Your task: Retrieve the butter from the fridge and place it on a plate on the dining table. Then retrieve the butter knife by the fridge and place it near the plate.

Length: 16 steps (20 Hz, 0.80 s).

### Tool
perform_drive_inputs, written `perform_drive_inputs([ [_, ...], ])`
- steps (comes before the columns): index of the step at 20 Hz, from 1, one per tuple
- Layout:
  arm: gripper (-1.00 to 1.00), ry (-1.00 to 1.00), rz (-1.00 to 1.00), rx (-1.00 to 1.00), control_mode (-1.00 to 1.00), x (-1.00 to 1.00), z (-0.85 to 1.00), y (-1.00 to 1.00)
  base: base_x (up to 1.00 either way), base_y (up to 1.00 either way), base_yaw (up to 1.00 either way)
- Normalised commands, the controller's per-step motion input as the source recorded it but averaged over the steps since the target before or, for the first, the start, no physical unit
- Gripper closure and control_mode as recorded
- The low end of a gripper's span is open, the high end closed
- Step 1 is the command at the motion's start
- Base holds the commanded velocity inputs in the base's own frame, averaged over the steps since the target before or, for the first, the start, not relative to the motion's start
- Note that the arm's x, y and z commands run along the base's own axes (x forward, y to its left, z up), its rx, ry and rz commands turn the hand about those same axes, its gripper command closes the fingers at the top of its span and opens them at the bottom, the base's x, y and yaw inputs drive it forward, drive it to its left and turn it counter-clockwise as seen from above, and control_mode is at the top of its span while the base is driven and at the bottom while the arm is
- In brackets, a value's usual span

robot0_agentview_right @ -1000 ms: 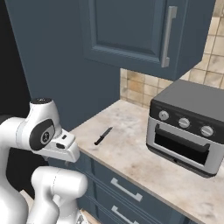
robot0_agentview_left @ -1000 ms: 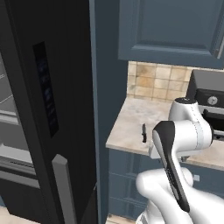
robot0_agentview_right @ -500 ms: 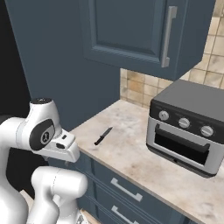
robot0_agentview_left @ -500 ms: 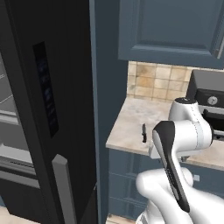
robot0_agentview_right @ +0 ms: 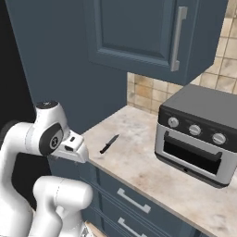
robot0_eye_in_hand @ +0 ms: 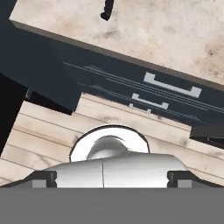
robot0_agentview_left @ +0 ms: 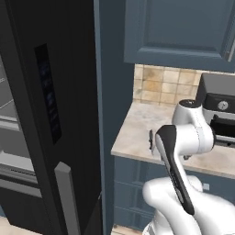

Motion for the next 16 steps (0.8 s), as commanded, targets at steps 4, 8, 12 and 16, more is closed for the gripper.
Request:
perform_drive_inputs([
  [4, -1.00, 0.00, -0.06, 0.02, -1.00, 0.62, 0.00, -0.05, 0.00, 0.00, 0.00],
  [8, -1.00, 0.00, -0.10, 0.12, -1.00, 0.57, 0.04, -0.05, 0.00, 0.00, 0.00],
  [12, -1.00, 0.06, -0.07, 0.00, -1.00, 0.39, 0.00, -0.20, 0.00, 0.00, 0.00],
  [16, -1.00, 0.01, -0.06, 0.00, -1.00, 0.50, -0.18, -0.05, 0.00, 0.00, 0.00],
])
